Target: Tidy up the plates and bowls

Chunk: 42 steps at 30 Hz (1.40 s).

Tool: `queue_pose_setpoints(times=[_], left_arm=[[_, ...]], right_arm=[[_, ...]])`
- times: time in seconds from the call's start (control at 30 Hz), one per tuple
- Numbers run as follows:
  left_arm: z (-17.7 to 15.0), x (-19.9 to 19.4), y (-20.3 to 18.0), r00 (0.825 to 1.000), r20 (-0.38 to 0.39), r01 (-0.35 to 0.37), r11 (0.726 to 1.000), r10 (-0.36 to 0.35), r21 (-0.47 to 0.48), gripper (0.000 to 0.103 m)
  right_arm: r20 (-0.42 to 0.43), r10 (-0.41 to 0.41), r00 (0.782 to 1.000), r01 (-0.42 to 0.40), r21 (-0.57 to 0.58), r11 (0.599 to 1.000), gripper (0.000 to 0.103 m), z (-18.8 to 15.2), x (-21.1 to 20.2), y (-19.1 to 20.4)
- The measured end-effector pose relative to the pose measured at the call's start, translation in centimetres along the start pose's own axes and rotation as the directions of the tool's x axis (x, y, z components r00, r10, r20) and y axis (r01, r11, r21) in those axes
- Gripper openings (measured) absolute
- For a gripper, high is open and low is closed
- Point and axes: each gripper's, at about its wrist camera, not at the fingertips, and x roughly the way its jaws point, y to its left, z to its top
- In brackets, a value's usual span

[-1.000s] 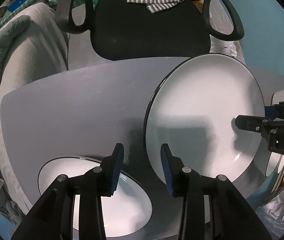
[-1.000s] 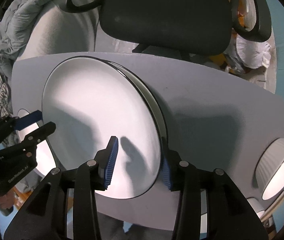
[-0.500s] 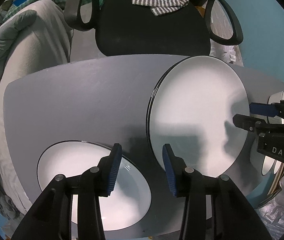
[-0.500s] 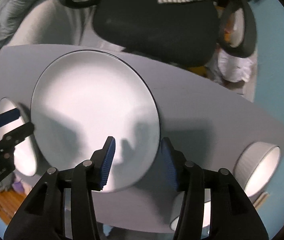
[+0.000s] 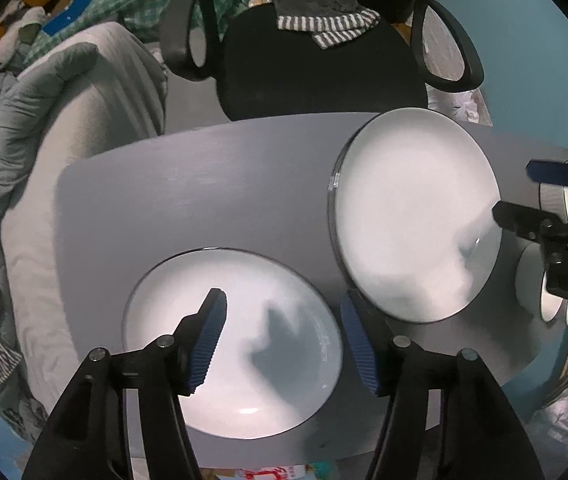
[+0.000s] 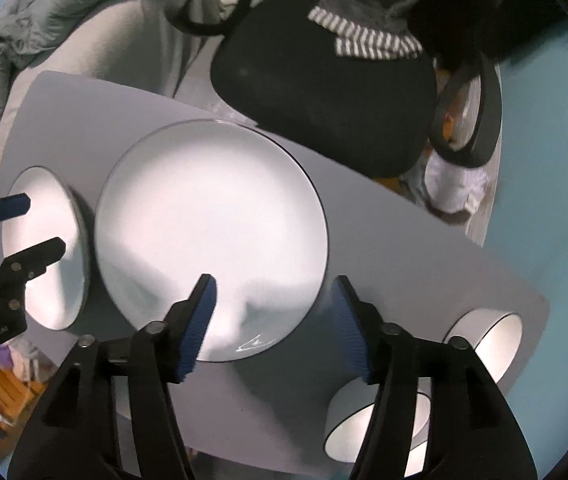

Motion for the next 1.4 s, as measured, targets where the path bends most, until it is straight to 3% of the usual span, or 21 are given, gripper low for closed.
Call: queue_pose_setpoints(times=[0.27,0.47,0.77,0.97,1.4], left_arm=[[-2.6,-1.6,2.6,0.998,0.032,-0.046,0.999,0.046,0.007,0.071],[-4.2,-1.3,5.9,0.997,0.014,-0.071,0.997,0.071,-0.016,0.071],[-6.2,0.7,10.7,0.997,-0.023,-0.073,0.993,0.071,-0.095,0.071],[-7.5,2.0,12.9,0.999,-0.037,-0.040,0.990,0.035,-0.134,0.071],[-7.9,5.2,15.8,0.995,-0.063,0.061,0.971,-0.077,-0.233,0.070]], right_arm=[[0.048,-0.005,0.999,0.010,-0.119,0.993,0.064,-0.6,-2.1,3.7],[0.053,-0.001,0.999,0.011,-0.197,0.980,0.064,-0.6,-2.7,6.1],[0.039,0.104,0.994,-0.092,-0.241,0.966,0.064,1.3,-1.7,10.3],[0.012,0.196,0.980,-0.188,-0.234,0.954,0.064,3.1,0.3,12.9],[-0.035,0.272,0.962,-0.274,-0.182,0.944,0.063,5.1,4.0,14.9]])
